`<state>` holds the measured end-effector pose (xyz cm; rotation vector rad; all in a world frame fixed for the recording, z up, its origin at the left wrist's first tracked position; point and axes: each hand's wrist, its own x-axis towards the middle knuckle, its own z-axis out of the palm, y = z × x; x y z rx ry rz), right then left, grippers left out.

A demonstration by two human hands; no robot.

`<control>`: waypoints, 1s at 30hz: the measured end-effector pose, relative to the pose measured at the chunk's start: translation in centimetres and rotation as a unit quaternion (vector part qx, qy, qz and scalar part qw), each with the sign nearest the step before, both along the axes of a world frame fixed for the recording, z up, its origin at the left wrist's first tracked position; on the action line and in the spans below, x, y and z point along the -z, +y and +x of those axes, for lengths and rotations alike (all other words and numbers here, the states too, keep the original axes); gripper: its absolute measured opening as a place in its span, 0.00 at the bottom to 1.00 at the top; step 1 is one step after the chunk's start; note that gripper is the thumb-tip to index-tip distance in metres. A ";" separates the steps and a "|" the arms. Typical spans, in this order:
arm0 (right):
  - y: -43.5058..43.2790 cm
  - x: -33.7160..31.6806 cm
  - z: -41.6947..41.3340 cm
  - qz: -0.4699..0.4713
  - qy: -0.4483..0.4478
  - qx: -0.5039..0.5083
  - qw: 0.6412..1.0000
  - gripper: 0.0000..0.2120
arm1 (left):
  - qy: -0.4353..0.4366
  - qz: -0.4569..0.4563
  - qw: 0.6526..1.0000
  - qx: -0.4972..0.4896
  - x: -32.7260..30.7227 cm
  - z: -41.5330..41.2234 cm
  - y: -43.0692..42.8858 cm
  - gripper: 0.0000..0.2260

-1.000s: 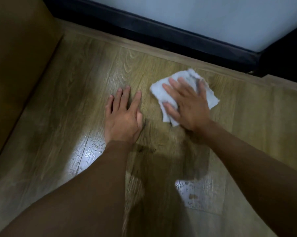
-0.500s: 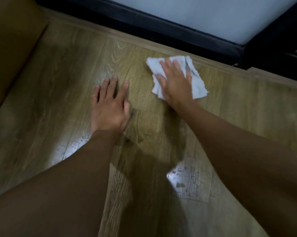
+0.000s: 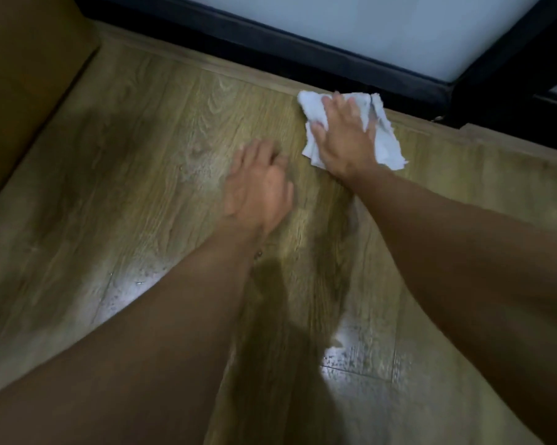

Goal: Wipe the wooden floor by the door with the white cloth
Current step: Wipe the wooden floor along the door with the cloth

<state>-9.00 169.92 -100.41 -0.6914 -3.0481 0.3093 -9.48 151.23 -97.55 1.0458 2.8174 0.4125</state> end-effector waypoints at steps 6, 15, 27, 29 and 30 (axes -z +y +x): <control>2.1 -0.4 7.6 -0.019 0.013 -0.094 0.995 0.24 | -0.096 -0.127 0.987 -0.028 -0.7 1.8 5.3 0.29; -0.7 0.2 4.3 -0.003 0.021 0.077 0.997 0.26 | -0.191 -0.238 0.952 -0.018 -3.2 1.0 8.4 0.45; 1.8 0.1 5.4 0.024 -0.028 0.085 0.996 0.26 | -0.247 -0.227 0.942 -0.025 -2.4 1.5 7.7 0.46; 1.6 -0.4 9.5 0.004 -0.015 0.000 1.000 0.26 | -0.245 -0.234 0.941 -0.020 -2.5 1.6 7.6 0.45; 2.2 -0.9 11.7 -0.017 -0.022 -0.015 1.000 0.26 | -0.242 -0.235 0.941 -0.015 -2.6 1.8 7.6 0.45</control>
